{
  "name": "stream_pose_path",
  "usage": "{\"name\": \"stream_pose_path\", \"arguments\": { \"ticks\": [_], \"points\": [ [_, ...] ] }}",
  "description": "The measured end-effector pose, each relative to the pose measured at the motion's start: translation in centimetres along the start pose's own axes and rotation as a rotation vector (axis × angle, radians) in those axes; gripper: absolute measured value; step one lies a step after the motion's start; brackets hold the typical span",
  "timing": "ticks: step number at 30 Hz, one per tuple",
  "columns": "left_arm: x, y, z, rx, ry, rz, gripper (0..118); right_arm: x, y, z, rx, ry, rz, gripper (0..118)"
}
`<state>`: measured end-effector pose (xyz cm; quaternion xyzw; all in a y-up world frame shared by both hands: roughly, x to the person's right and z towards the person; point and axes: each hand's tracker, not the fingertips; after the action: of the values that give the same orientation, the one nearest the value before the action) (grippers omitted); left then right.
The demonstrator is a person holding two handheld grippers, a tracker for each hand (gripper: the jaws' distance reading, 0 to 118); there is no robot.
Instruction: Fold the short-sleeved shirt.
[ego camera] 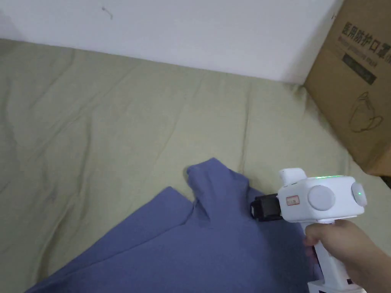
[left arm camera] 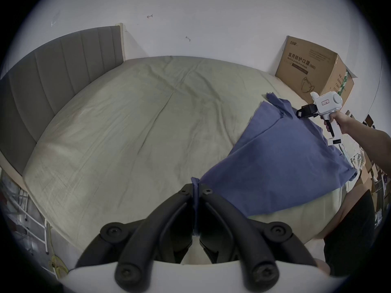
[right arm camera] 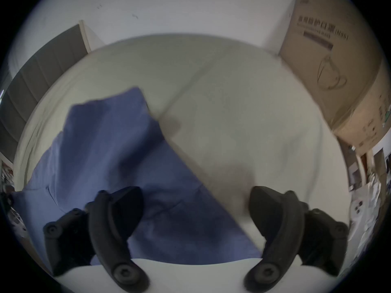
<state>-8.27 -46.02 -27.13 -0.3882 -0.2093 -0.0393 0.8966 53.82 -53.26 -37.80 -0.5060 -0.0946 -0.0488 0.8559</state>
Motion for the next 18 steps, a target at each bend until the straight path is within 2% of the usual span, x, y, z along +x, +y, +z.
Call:
{"name": "stream_pose_path", "arguments": {
  "ticks": [1,2,3,4,7,10,13,18],
  "points": [
    [0.0,0.1,0.0,0.000,0.000,0.000,3,0.2,-0.6,0.6,0.050,0.043,-0.035,78],
    [0.2,0.3,0.0,0.000,0.001,-0.001,3,0.4,-1.0,1.7,0.109,0.044,-0.043,49],
    [-0.1,0.2,0.2,0.004,0.003,-0.005,3,0.7,-1.2,2.8,0.101,0.058,-0.015,15],
    [0.2,0.5,0.6,0.014,0.002,-0.009,3,0.4,-1.8,4.5,0.109,0.053,-0.013,5],
    [-0.5,0.6,2.1,0.071,-0.015,-0.021,3,0.6,-3.1,10.0,0.180,0.067,-0.071,5],
    [-0.2,2.6,5.1,0.150,-0.034,-0.042,3,1.1,-3.8,16.7,0.284,0.082,-0.086,5],
    [1.1,5.5,9.0,0.249,-0.065,-0.058,3,1.2,-5.3,26.9,0.425,0.027,-0.059,5],
    [2.1,11.6,15.6,0.408,-0.084,-0.070,3,2.3,-7.8,42.3,0.670,-0.052,-0.066,5]
  ]
}}
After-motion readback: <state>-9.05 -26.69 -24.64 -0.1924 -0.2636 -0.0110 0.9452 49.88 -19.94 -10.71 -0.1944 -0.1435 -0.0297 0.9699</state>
